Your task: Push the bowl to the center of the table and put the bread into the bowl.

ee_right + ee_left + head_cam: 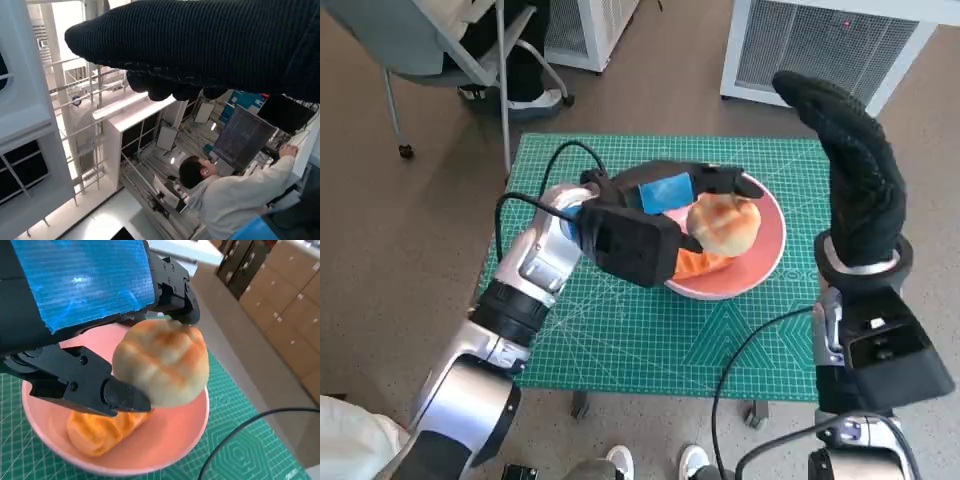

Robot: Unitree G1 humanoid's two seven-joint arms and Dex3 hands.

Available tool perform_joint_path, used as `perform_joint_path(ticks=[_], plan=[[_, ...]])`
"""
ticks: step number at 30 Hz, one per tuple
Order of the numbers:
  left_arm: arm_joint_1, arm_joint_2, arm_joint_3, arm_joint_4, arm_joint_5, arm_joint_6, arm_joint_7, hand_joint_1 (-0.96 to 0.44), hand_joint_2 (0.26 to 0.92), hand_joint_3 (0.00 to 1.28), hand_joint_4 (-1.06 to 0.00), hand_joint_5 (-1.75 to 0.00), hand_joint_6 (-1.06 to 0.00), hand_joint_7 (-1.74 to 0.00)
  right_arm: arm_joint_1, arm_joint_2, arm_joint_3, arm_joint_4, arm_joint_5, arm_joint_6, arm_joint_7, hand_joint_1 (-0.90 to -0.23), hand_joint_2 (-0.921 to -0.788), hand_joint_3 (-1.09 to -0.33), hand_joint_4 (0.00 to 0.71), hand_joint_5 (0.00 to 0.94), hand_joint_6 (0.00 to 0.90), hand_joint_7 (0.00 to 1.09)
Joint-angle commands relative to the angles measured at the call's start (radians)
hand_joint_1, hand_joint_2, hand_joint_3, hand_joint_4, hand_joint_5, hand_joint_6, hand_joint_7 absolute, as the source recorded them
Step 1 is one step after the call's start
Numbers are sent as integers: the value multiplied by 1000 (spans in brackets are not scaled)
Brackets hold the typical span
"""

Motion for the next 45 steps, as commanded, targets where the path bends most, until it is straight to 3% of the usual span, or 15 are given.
perform_joint_path(ticks=[1,13,22,31,32,35,37,45], plan=[[-11,-3,18,19,-5,-60,41,-323,921,158,-17,-1,-205,-82,20,-14,-10,-3,-22,4,-9,-568,-921,-729,287,1,21,670],[-10,-20,173,115,-179,-234,80,-420,921,185,-34,-12,-198,-62,16,-25,-18,-31,-57,21,-36,-569,-921,-730,288,1,14,676],[42,-74,319,17,-410,-213,57,-398,921,306,-126,-42,-229,-84,8,-32,-16,-63,-39,59,-33,-568,-921,-733,289,2,10,681],[107,-125,413,-64,-547,-245,78,-433,921,383,-174,-52,-237,-120,11,-29,-18,-137,-25,144,-39,-563,-921,-734,289,1,8,687],[112,-130,419,-73,-556,-246,78,-435,921,386,-178,-47,-229,-143,12,-28,-19,-144,-24,151,-39,-563,-921,-734,288,1,9,688],[129,-151,436,-109,-591,-248,78,-436,921,404,-196,-21,-76,-467,16,-23,-19,-169,-26,174,-44,-560,-921,-734,286,0,10,691],[140,-165,445,-135,-612,-247,80,-442,921,414,-199,-16,-38,-559,16,-21,-18,-180,-26,186,-46,-560,-921,-734,285,0,11,692],[167,-207,472,-190,-686,-257,63,-479,921,444,-205,-13,-1,-682,11,-14,-16,-193,-22,220,-46,-579,-921,-732,281,0,16,696]])
